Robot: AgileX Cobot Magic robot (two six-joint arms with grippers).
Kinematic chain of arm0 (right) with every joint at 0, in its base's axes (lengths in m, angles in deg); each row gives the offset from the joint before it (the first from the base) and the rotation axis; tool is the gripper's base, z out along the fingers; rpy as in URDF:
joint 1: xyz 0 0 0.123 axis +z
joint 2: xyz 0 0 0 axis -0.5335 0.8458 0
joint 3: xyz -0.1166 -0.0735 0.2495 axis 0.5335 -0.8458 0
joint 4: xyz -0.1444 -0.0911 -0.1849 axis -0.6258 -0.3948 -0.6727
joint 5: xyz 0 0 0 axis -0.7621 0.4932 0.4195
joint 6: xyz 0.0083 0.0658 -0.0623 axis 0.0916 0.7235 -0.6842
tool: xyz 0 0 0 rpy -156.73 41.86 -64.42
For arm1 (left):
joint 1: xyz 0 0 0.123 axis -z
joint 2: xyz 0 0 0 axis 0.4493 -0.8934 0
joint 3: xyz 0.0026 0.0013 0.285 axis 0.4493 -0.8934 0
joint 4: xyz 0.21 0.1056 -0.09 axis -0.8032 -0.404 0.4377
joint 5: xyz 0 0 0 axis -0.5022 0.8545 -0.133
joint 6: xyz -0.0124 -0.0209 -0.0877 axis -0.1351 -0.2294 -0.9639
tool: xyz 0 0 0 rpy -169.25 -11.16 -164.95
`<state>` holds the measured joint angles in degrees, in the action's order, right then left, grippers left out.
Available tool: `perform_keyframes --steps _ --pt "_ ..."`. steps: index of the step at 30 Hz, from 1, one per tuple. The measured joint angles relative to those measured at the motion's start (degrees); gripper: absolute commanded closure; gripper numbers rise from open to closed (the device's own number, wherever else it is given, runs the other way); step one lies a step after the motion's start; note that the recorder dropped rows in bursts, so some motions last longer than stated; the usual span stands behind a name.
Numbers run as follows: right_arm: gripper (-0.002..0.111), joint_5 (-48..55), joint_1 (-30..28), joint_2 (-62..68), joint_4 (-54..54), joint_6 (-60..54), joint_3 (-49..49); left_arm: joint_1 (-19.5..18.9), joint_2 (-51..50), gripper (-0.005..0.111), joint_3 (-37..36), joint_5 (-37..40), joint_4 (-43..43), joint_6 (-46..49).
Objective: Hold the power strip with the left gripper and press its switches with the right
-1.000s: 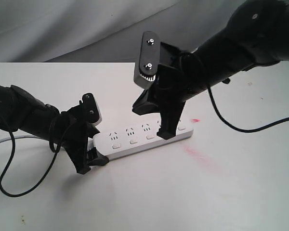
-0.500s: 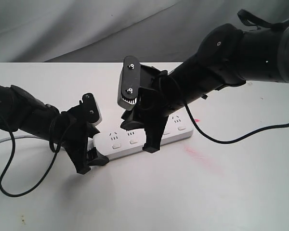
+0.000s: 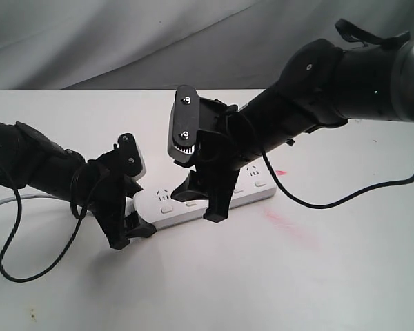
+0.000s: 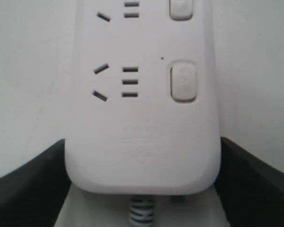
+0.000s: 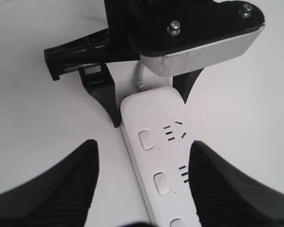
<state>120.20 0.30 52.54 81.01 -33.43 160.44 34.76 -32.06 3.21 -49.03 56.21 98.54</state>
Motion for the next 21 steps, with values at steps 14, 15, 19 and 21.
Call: perform_keyframes --steps 14,15,19,21 --pt "0.055 -5.26 0.00 3.27 0.69 -11.41 0.00 0.00 0.00 0.039 0.00 0.00 0.00 0.00" --pt "0.055 -5.37 0.00 3.63 1.44 -14.12 0.00 0.00 0.00 0.039 0.00 0.00 0.00 0.00" --pt "0.055 -5.00 0.00 7.36 2.88 -21.47 0.69 0.00 0.00 0.039 0.00 0.00 0.00 0.00" --pt "0.055 -3.60 0.00 8.85 3.23 -21.62 3.41 0.00 0.00 0.039 0.00 0.00 0.00 0.00"
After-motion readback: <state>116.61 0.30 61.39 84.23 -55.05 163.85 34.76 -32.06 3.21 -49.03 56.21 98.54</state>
